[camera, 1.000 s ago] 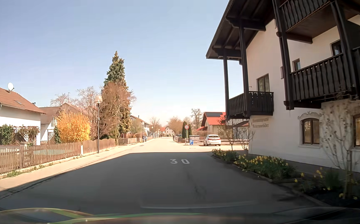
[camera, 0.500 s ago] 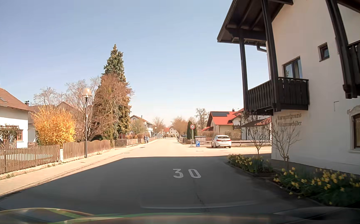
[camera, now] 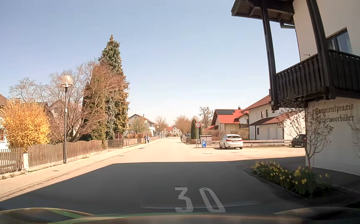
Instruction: Follow the waypoints while adhering to traffic rules and regulations
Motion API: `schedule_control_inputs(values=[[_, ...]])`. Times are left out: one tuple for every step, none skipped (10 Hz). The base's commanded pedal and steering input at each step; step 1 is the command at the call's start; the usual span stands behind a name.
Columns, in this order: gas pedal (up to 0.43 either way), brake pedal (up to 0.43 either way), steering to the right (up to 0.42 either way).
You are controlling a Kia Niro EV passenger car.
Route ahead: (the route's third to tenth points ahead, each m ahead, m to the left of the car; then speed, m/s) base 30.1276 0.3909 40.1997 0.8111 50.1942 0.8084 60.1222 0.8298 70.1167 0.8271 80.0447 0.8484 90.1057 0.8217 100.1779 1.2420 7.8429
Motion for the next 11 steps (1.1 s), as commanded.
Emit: schedule_control_inputs(values=[[0.079,0.000,-0.012],[0.079,0.000,-0.011],[0.079,0.000,-0.010],[0.079,0.000,-0.009],[0.079,0.000,-0.009],[0.079,0.000,-0.009],[0.079,0.000,-0.009],[0.079,0.000,-0.008],[0.079,0.000,-0.008],[0.079,0.000,-0.008],[0.079,0.000,-0.008]])
